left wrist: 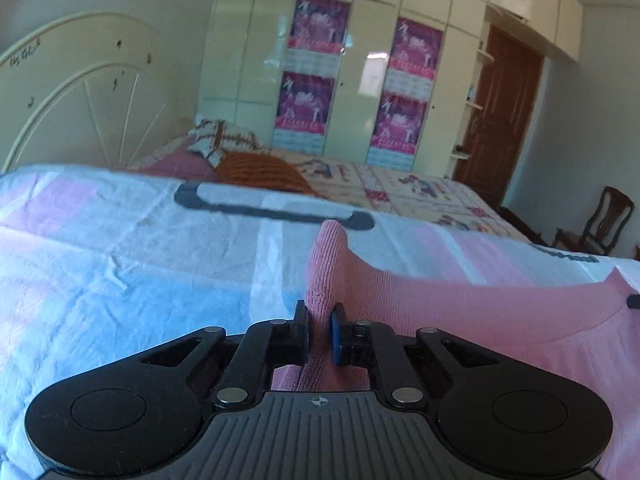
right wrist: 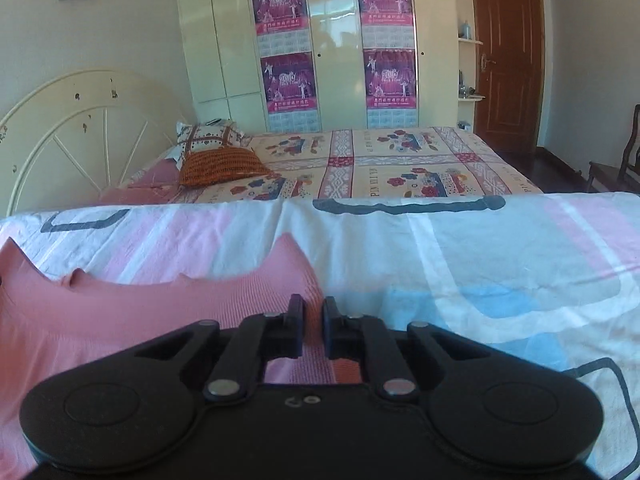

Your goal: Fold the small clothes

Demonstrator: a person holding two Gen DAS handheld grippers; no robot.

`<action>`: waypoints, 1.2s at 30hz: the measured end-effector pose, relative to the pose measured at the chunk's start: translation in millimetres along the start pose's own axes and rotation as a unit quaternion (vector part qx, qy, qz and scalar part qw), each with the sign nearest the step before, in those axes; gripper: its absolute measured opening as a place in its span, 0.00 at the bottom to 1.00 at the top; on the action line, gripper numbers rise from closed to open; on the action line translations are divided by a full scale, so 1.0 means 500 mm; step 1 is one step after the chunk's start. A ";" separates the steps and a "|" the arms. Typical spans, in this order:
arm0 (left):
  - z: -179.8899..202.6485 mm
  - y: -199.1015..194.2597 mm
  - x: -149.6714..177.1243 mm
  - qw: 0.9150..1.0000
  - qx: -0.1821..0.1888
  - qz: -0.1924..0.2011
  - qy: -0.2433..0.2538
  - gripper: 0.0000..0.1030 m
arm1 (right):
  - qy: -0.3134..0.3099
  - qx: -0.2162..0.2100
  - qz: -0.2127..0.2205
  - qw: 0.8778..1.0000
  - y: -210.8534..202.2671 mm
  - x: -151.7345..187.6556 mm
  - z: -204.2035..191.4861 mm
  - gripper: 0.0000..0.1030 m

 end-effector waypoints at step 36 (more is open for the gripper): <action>0.226 0.059 0.027 0.991 0.002 -0.090 0.101 0.72 | -0.063 -0.059 -0.077 0.993 0.084 0.037 -0.257 0.37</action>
Point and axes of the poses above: each gripper's, at about its wrist camera, not at the fingertips, and y roughly the way its jaws point, z to its right, x to its underside, the point moved 7 cm from there along y, roughly the way its jaws point, and after that the axes turned 3 degrees about z, right-handed, at the moved point
